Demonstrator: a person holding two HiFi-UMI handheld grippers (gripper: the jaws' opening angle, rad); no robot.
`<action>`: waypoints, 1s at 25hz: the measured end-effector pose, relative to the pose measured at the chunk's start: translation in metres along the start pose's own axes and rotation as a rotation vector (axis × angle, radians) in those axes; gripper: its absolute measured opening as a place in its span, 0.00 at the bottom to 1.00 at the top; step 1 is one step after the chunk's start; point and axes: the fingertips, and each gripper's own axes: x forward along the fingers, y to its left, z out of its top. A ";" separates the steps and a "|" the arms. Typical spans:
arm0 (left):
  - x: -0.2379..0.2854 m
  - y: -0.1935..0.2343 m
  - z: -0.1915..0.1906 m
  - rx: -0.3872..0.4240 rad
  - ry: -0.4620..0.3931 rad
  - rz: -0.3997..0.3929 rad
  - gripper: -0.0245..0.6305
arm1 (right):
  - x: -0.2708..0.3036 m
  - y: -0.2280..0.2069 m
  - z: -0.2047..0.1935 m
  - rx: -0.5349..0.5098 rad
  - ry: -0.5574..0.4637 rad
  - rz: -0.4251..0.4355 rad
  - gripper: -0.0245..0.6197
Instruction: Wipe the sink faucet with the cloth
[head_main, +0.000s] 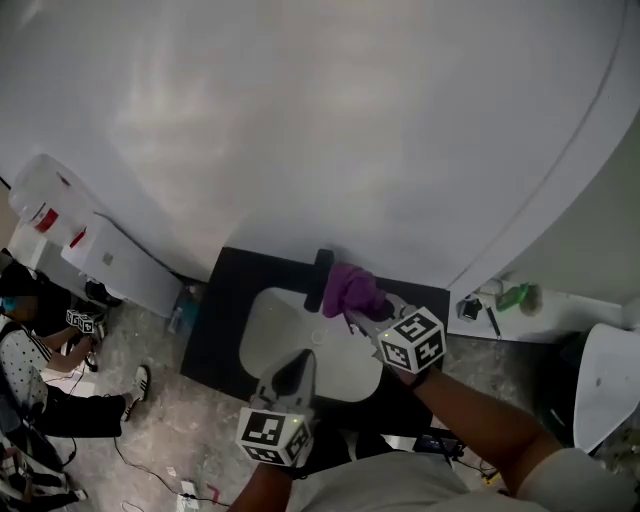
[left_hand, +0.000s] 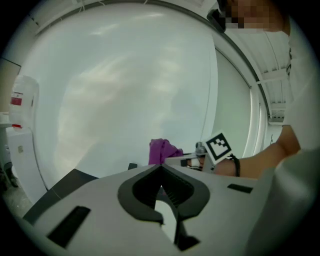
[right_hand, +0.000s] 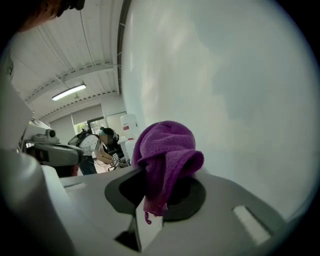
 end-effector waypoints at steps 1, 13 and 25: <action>0.009 0.006 0.001 -0.002 0.008 -0.011 0.05 | 0.020 -0.012 0.009 -0.031 0.015 -0.001 0.14; 0.046 0.067 0.004 -0.017 0.093 -0.044 0.05 | 0.140 -0.005 -0.071 -0.103 0.272 0.139 0.13; 0.056 0.075 0.004 -0.041 0.090 -0.075 0.05 | 0.149 -0.033 -0.058 -0.110 0.220 0.066 0.13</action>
